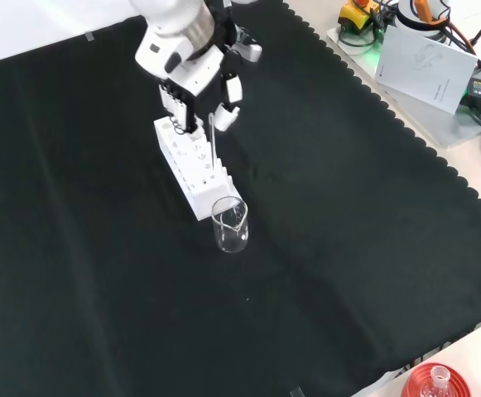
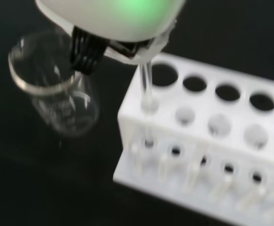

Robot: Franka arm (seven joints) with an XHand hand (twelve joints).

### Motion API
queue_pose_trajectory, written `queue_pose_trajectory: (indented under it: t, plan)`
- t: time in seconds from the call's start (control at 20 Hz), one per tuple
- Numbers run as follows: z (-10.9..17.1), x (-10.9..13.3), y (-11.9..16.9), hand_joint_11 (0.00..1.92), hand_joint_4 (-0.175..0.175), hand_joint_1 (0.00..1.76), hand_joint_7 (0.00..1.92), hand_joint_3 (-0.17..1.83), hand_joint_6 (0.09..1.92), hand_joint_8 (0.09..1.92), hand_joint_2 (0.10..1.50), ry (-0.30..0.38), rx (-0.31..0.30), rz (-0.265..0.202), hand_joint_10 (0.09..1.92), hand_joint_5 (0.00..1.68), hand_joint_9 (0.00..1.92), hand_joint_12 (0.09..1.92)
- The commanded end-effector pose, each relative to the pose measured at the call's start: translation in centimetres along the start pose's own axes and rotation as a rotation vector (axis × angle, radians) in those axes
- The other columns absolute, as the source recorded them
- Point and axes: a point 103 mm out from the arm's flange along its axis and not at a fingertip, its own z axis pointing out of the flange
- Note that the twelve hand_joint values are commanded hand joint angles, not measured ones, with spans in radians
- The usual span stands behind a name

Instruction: Take the glass rod from the white test tube rack.

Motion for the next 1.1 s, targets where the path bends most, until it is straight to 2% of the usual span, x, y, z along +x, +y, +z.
queue_pose_trajectory:
  t: [0.05,0.1,0.15,0.35,0.6,0.8,0.9,0.95,1.1]
  plan:
    - [0.7,-1.1,-1.1,1.12,-0.175,1.2,1.11,0.54,0.76,0.68,0.73,-0.021,0.014,-0.029,0.61,1.09,1.17,1.09]
    - [0.5,-0.7,-0.7,1.12,-0.175,1.19,1.12,0.42,0.75,0.67,0.81,-0.085,0.06,0.132,0.6,1.12,1.17,1.08]
    - [0.3,0.3,0.0,1.14,-0.175,1.19,1.13,0.33,0.75,0.66,0.86,-0.104,0.069,0.143,0.59,1.13,1.18,1.07]
    - [-0.3,1.7,0.9,1.2,-0.175,1.19,1.17,0.21,0.73,0.63,0.93,-0.045,0.026,0.112,0.56,1.15,1.24,1.02]
    - [-0.4,0.5,-0.4,1.27,-0.175,1.19,1.2,0.19,0.73,0.61,0.94,0.001,-0.015,0.06,0.52,1.15,1.28,0.98]
    - [-0.9,-0.2,-1.6,1.34,-0.175,1.19,1.23,0.18,0.71,0.58,0.94,-0.002,-0.039,0.035,0.48,1.16,1.32,0.92]
    - [-1.2,-0.3,-2.1,1.38,-0.078,1.25,1.29,0.2,0.71,0.54,0.92,-0.008,-0.042,0.032,0.45,1.15,1.35,0.88]
    - [-1.4,-0.2,-2.4,1.4,-0.053,1.26,1.32,0.23,0.69,0.52,0.9,-0.016,-0.044,0.028,0.43,1.16,1.37,0.86]
    - [-2.0,0.4,-3.1,1.41,-0.036,1.29,1.39,0.43,0.65,0.44,0.77,-0.076,-0.056,0.023,0.37,1.2,1.44,0.78]
